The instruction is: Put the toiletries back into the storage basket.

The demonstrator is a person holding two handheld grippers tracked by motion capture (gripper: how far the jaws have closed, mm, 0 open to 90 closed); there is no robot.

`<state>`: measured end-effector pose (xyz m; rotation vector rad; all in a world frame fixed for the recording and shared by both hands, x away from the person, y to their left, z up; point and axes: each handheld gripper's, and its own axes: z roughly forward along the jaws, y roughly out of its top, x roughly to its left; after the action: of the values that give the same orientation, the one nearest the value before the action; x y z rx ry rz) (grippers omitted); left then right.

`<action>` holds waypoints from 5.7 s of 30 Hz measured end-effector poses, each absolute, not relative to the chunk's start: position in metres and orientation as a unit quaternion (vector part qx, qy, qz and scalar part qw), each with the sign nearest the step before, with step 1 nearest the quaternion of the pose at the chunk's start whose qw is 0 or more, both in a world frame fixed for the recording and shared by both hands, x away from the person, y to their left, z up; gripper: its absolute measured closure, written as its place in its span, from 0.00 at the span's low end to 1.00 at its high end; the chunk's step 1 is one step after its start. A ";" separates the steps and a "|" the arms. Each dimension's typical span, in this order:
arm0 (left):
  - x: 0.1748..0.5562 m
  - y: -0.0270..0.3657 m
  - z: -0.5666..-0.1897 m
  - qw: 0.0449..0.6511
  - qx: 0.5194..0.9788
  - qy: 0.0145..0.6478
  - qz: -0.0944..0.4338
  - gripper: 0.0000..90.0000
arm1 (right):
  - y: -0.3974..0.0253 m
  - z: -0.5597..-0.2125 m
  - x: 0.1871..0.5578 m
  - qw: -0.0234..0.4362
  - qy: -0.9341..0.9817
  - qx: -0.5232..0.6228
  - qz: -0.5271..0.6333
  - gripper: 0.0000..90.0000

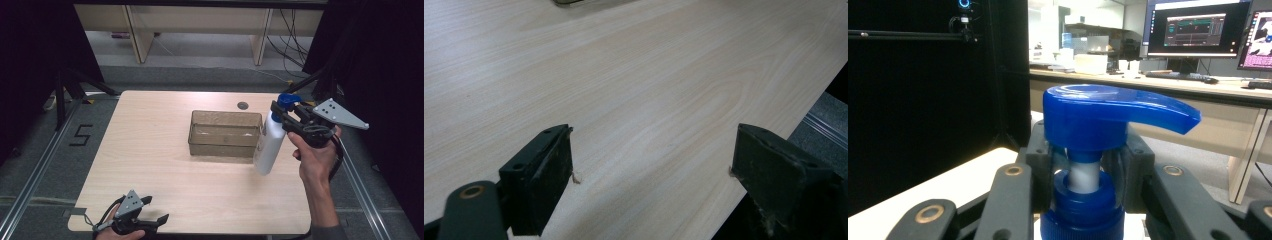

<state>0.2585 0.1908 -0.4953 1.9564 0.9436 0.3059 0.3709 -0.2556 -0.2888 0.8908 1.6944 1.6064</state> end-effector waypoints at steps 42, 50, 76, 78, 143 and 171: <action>0.258 0.191 -0.495 0.457 0.793 0.382 0.126 0.18 | -0.254 -0.262 0.428 0.303 0.639 0.350 0.614 0.74; 0.258 0.190 -0.495 0.457 0.793 0.384 0.122 0.18 | -0.255 -0.265 0.447 0.295 0.637 0.365 0.612 0.74; 0.258 0.191 -0.495 0.460 0.793 0.380 0.119 0.18 | -0.242 -0.280 0.488 0.304 0.640 0.371 0.600 0.74; 0.258 0.191 -0.495 0.459 0.793 0.381 0.120 0.18 | -0.241 -0.281 0.490 0.306 0.642 0.368 0.599 0.74; 0.257 0.191 -0.493 0.458 0.793 0.382 0.123 0.18 | -0.242 -0.331 0.505 0.290 0.641 0.397 0.590 0.74; 0.256 0.190 -0.493 0.458 0.794 0.379 0.128 0.18 | -0.238 -0.351 0.489 0.301 0.660 0.393 0.565 0.72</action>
<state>0.2563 0.1904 -0.4931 1.9563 0.9336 0.3144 0.4886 -0.2379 -0.3507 1.0420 1.7519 1.4981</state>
